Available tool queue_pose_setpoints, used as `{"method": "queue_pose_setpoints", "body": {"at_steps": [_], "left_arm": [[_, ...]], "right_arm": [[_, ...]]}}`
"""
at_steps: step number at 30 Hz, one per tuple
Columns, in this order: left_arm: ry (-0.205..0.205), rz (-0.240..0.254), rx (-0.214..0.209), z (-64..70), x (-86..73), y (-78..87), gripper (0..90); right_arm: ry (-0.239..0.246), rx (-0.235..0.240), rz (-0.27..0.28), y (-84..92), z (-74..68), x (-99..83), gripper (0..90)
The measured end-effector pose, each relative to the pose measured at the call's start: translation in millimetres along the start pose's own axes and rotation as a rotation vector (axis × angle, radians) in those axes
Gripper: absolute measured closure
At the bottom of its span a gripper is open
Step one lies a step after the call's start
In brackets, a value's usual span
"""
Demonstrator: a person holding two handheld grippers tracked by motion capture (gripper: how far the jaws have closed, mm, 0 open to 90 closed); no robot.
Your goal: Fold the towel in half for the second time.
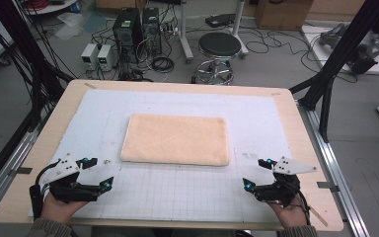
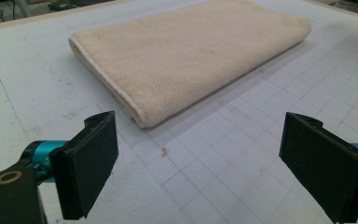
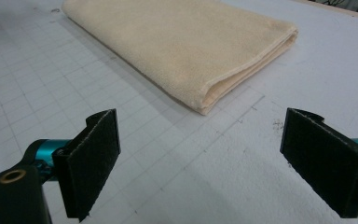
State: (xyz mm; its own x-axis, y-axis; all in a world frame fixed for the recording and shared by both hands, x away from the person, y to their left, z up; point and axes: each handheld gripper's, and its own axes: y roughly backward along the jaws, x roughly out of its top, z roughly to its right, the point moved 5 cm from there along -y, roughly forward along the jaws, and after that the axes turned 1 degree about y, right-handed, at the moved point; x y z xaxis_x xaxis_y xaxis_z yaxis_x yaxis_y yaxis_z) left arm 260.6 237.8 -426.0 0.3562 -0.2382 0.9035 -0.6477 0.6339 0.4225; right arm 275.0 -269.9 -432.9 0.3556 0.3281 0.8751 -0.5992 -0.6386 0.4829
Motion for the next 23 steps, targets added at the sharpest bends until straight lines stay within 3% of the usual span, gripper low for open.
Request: {"method": "queue_pose_setpoints", "body": {"at_steps": [12, 23], "left_arm": [[-0.005, -0.016, 0.014, 2.4, -10.8, 12.3, 12.2], [-0.011, -0.019, 0.022, 1.0, -11.8, 12.8, 12.2]], "right_arm": [[0.000, -0.003, 0.019, 10.7, -5.3, -2.9, 11.2], [0.012, 0.004, 0.015, 9.8, -7.7, -3.7, 11.2]]}}
